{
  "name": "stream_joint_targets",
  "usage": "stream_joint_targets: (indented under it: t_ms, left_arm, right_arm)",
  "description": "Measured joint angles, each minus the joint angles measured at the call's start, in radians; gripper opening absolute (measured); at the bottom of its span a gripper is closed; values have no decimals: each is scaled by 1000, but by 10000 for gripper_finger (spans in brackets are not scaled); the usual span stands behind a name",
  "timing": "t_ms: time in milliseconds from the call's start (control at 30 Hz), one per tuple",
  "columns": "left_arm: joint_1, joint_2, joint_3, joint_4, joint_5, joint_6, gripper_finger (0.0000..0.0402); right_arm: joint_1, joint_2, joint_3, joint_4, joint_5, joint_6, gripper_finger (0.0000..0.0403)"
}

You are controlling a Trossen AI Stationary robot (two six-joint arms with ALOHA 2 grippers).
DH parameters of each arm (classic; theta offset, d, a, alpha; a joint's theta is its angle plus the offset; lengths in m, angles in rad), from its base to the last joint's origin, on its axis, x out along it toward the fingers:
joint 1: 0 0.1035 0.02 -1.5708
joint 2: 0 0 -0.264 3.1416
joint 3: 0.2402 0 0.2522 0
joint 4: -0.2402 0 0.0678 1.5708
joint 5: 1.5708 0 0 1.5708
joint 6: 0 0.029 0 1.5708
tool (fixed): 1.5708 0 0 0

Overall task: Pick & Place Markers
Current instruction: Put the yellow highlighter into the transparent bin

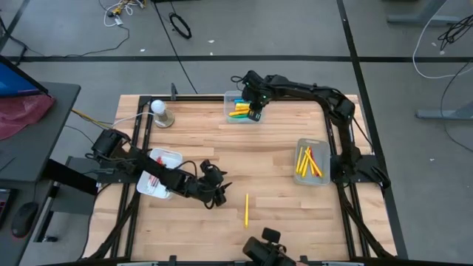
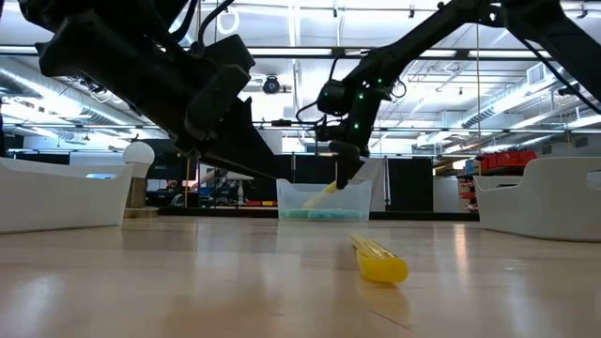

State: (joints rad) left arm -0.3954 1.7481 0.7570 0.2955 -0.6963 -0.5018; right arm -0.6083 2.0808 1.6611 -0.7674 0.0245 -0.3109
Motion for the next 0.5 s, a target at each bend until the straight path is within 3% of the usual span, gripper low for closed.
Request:
stream_joint_targets:
  t_ms: [500]
  left_arm:
    - [0,0,0,0,1,-11,222]
  right_arm:
    - [0,1,0,26,24,22,118]
